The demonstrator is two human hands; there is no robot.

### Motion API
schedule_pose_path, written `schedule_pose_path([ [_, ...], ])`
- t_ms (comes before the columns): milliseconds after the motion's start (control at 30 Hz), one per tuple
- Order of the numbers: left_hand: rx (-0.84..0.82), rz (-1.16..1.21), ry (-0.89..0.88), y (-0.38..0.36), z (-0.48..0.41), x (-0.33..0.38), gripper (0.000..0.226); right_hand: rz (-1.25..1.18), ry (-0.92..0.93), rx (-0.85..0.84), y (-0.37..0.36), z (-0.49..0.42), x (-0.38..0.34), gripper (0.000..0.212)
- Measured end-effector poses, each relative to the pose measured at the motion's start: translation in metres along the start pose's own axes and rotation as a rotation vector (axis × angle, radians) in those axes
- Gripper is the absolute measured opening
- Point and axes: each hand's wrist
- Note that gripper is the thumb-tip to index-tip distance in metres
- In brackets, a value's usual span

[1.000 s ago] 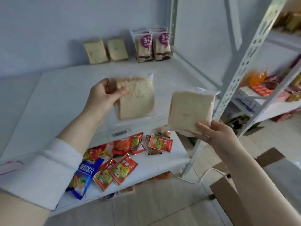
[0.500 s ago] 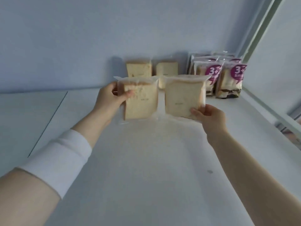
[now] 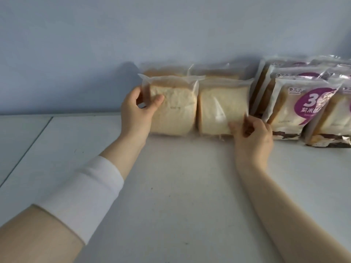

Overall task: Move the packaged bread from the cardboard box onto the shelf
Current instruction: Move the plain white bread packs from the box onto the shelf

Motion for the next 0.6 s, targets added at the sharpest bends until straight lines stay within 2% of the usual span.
schedule_pose_path([
  [100, 0.01, -0.024, 0.019, -0.003, 0.002, 0.001, 0.025, -0.031, -0.017, 0.012, 0.001, 0.004, -0.005, 0.04],
  [233, 0.046, -0.075, 0.096, 0.004, 0.005, 0.014, 0.058, 0.121, -0.008, -0.071, 0.015, 0.019, -0.014, 0.048],
  [333, 0.016, -0.329, -0.034, 0.018, 0.023, 0.033, 0.064, 0.257, 0.072, -0.13, 0.041, 0.047, -0.023, 0.059],
  [400, -0.115, -0.579, -0.228, 0.026, 0.05, 0.053, 0.059, 0.393, 0.157, -0.153, 0.067, 0.071, -0.028, 0.058],
  [467, -0.373, -0.802, -0.449, 0.027, 0.086, 0.077, 0.054, 0.581, 0.203, -0.167, 0.096, 0.096, -0.028, 0.057],
  [533, -0.618, -0.976, -0.629, 0.02, 0.128, 0.103, 0.05, 0.741, 0.181, -0.179, 0.13, 0.122, -0.025, 0.057],
  [600, -0.804, -1.066, -0.729, 0.01, 0.171, 0.132, 0.049, 0.836, 0.115, -0.183, 0.171, 0.15, -0.021, 0.056],
])
Point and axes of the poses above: each hand's wrist, its own z-axis away from the middle knuckle, its own y-axis out of the back of the hand, x = y × z, and after that the axes turned 5 degrees about -y, right-handed
